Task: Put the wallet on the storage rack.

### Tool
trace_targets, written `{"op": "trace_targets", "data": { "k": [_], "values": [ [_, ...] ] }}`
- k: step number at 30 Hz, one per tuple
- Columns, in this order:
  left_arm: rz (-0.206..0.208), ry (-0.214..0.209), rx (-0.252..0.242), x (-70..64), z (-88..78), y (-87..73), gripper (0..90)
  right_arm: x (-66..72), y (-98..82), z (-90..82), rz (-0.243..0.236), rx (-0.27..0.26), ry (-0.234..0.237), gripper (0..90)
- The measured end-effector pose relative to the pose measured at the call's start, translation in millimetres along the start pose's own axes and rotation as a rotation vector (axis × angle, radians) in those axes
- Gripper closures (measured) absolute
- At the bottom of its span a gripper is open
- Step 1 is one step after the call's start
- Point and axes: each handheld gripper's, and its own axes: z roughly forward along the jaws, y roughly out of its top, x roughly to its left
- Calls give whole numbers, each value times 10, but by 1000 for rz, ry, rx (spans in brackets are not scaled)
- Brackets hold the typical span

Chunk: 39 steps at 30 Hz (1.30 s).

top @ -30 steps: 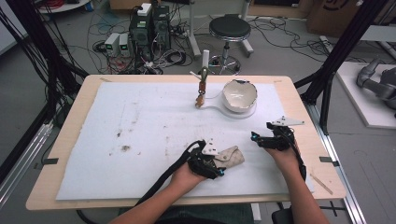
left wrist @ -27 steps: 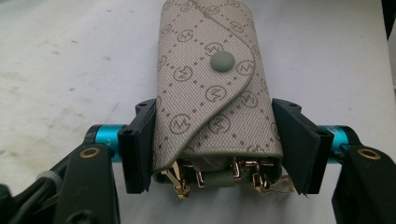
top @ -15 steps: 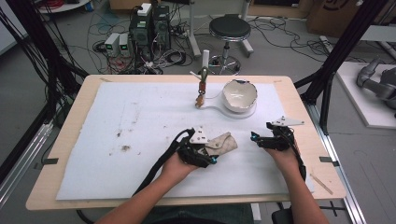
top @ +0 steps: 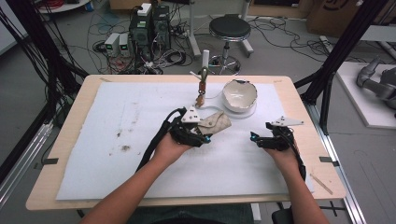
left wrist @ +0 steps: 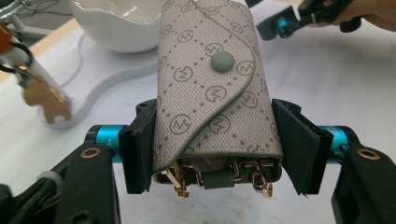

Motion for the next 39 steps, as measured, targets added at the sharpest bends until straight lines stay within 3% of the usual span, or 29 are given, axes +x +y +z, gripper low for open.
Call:
{"op": "trace_targets", "data": {
  "k": [6,18,23,32,39],
  "values": [
    [38,43,18,168,14,149,360,2,1,-8,2,-1,-1,181],
    [34,32,35,431,221,419,360,10,-4,-24,5,2,0,181],
    [54,25,56,486,402,592,360,-1,-17,-34,9,0,1,181],
    [39,15,117,562,823,796,360,10,-15,-21,4,3,10,181],
    [33,46,186,602,1084,909,360,6,-17,-13,1,2,13,181]
  ]
}}
